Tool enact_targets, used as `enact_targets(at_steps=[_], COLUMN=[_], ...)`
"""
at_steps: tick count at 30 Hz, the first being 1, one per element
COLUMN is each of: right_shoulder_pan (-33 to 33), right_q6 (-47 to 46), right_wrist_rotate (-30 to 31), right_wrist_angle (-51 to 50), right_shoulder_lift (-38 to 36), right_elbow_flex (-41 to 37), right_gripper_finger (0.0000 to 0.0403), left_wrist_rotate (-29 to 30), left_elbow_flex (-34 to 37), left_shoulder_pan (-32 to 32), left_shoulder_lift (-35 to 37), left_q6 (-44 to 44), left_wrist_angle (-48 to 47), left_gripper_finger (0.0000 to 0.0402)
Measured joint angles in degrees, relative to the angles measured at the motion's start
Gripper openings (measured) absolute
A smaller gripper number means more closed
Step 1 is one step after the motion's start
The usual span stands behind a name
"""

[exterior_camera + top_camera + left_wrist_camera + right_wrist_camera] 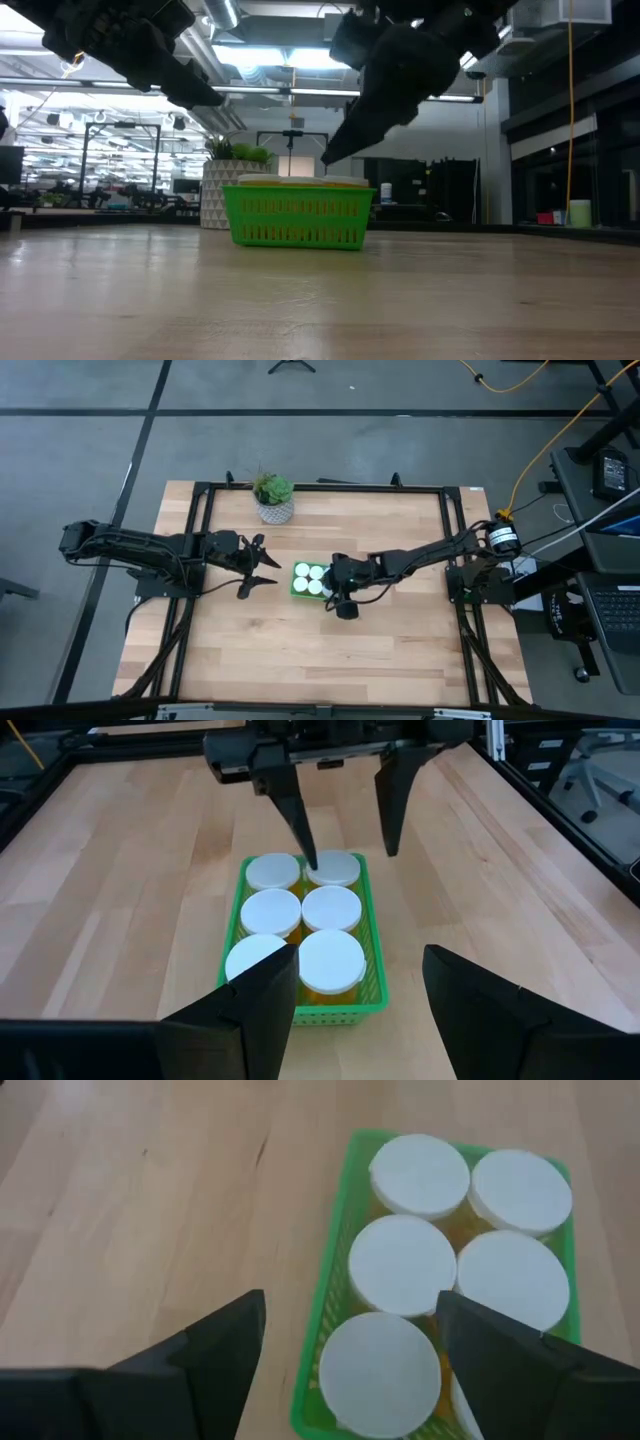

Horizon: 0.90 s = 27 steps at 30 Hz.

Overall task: Pick and place pill bottles into a basket
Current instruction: Return to Home Position

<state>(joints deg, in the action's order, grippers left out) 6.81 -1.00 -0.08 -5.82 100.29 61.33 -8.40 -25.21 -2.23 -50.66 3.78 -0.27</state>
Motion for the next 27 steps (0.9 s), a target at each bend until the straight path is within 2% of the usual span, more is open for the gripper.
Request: enact_targets(at_steps=[10, 15, 18, 23, 27], right_shoulder_pan=[-1.0, -0.9, -0.9, -1.0, -1.0], right_q6=[1.3, 1.8, 1.9, -0.6, -3.1], right_wrist_rotate=[1.2, 8.5, 9.9, 13.1, 13.4], right_wrist_angle=[-9.7, -13.9, -14.2, -12.8, 0.0], right_shoulder_lift=[-1.2, -7.9, -13.2, -20.8, -25.9], right_elbow_flex=[3.8, 4.2, 3.2, -2.9, -13.8], right_gripper_finger=[0.0290, 0.0279, 0.0277, 0.0276, 0.0268], left_wrist_rotate=[0.0, 0.2, 0.2, 0.2, 0.2], left_elbow_flex=[0.0, 0.0, 0.9, 3.8, 4.1], left_shoulder_pan=[0.0, 0.0, 0.0, 0.0, 0.0], left_shoulder_lift=[0.0, 0.0, 0.0, 0.0, 0.2], left_q6=[0.2, 0.7, 1.9, 2.9, 2.3], left_wrist_angle=[0.0, -0.2, 0.8, 6.8, 7.4], left_gripper_finger=[0.0210, 0.0210, 0.0210, 0.0210, 0.0210])
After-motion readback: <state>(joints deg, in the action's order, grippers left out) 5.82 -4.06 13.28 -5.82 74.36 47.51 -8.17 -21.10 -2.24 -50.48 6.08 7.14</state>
